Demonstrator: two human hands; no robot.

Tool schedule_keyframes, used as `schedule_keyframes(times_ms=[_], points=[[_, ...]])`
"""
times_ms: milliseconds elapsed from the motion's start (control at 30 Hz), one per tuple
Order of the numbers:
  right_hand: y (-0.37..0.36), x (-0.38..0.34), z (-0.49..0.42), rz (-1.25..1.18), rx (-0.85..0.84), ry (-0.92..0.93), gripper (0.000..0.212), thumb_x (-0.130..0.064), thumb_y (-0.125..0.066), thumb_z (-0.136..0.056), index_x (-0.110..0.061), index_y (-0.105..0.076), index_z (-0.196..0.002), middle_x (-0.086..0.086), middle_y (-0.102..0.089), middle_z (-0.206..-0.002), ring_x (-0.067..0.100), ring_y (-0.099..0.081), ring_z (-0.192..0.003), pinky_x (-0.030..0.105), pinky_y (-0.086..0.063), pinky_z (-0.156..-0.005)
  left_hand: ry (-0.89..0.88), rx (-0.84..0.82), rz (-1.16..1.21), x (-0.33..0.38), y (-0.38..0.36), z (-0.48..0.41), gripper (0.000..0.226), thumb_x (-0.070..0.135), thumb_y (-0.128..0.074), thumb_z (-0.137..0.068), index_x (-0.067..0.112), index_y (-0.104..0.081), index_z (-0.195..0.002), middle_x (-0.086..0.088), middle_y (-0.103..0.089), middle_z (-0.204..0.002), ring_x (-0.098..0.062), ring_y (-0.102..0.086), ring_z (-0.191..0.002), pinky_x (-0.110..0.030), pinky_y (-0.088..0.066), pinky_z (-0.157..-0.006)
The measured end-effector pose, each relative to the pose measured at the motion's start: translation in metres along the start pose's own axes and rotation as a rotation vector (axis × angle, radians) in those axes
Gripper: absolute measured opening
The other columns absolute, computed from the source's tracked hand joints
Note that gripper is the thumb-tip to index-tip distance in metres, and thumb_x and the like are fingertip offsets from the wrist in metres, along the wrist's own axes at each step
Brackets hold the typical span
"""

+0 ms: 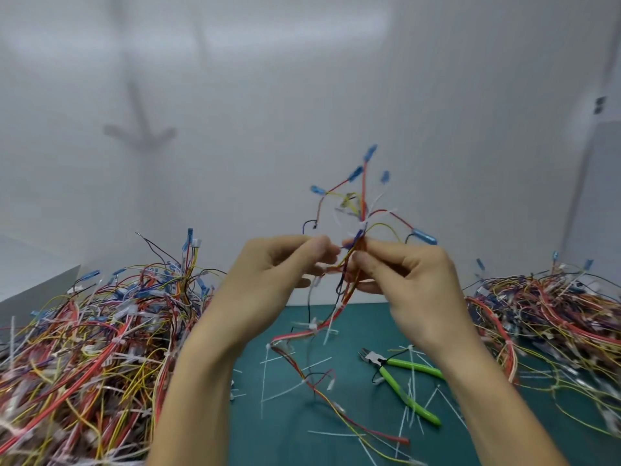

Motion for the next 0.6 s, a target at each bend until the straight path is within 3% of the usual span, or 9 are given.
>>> schedule_keyframes(times_ms=[100,167,300,367,467,500,600], points=[[-0.003,-0.006,0.005,0.280,-0.040,0.152,0.032,-0.012,-0.065,-0.095,-0.041,-0.073,-0.107,-0.008,-0.077,-0.084,0.009,-0.073,-0.079,0.032,-0.062,-0.074,-0.002,-0.096,-0.119,0.000,-0.013,0.000,0.018,0.041,-0.063,-0.090,0.033,-0.079,-0.088,0.018,-0.076,-0.087,0.007,-0.068,-0.088,-0.008,-0.048,-0.073],[-0.006,-0.005,0.005,0.476,-0.115,0.196,0.029,-0.012,-0.059,-0.097,-0.033,-0.070,-0.114,-0.003,-0.073,-0.086,0.019,-0.068,-0.082,0.046,-0.059,-0.073,0.007,-0.045,-0.211,-0.004,-0.013,-0.001,0.011,0.049,-0.071,-0.080,0.043,-0.078,-0.087,0.021,-0.075,-0.085,0.009,-0.066,-0.087,-0.015,-0.046,-0.075],[-0.011,-0.002,0.003,0.796,-0.236,0.216,0.033,-0.019,-0.051,-0.100,-0.040,-0.065,-0.123,-0.007,-0.060,-0.096,0.021,-0.058,-0.089,0.040,-0.049,-0.075,0.039,0.106,-0.153,-0.012,-0.006,-0.003,0.008,0.037,-0.082,-0.073,0.037,-0.080,-0.081,0.012,-0.076,-0.077,-0.001,-0.070,-0.083,-0.027,-0.054,-0.079],[-0.010,-0.005,0.004,0.766,-0.245,0.240,0.030,-0.025,-0.050,-0.102,-0.039,-0.066,-0.123,-0.009,-0.060,-0.093,0.017,-0.056,-0.087,0.039,-0.048,-0.076,0.043,0.079,-0.058,-0.012,-0.010,-0.002,0.006,0.026,-0.082,-0.075,0.030,-0.081,-0.080,0.007,-0.077,-0.075,-0.003,-0.072,-0.078,-0.021,-0.056,-0.076],[-0.003,-0.010,0.004,0.493,-0.165,0.239,0.029,-0.018,-0.058,-0.099,-0.033,-0.071,-0.120,-0.022,-0.063,-0.078,0.000,-0.060,-0.074,0.014,-0.045,-0.068,0.030,0.172,0.022,-0.011,-0.007,-0.004,0.006,0.022,-0.082,-0.076,0.027,-0.081,-0.079,0.006,-0.076,-0.073,0.002,-0.069,-0.068,-0.010,-0.049,-0.063],[0.001,-0.011,0.004,0.414,-0.111,0.223,0.025,-0.017,-0.061,-0.097,-0.032,-0.074,-0.113,-0.025,-0.063,-0.072,-0.001,-0.061,-0.069,0.011,-0.044,-0.063,0.021,0.234,0.027,-0.010,-0.004,-0.004,0.006,0.024,-0.082,-0.075,0.028,-0.080,-0.078,0.007,-0.076,-0.072,0.002,-0.067,-0.065,-0.010,-0.048,-0.061],[0.017,-0.006,0.000,0.316,0.060,0.123,0.004,-0.031,-0.069,-0.091,-0.033,-0.072,-0.093,-0.019,-0.067,-0.077,0.008,-0.060,-0.061,0.025,-0.047,-0.058,-0.030,0.372,0.117,-0.003,0.006,-0.001,0.009,0.019,-0.082,-0.074,0.026,-0.079,-0.079,0.007,-0.076,-0.070,0.003,-0.068,-0.061,-0.009,-0.048,-0.058]])
Point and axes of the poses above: each hand's wrist, its own z-axis away from the middle knuckle, its own y-axis out of the back of the hand, x = y × z, the point moved 5 cm from there along -z, towards the middle knuckle
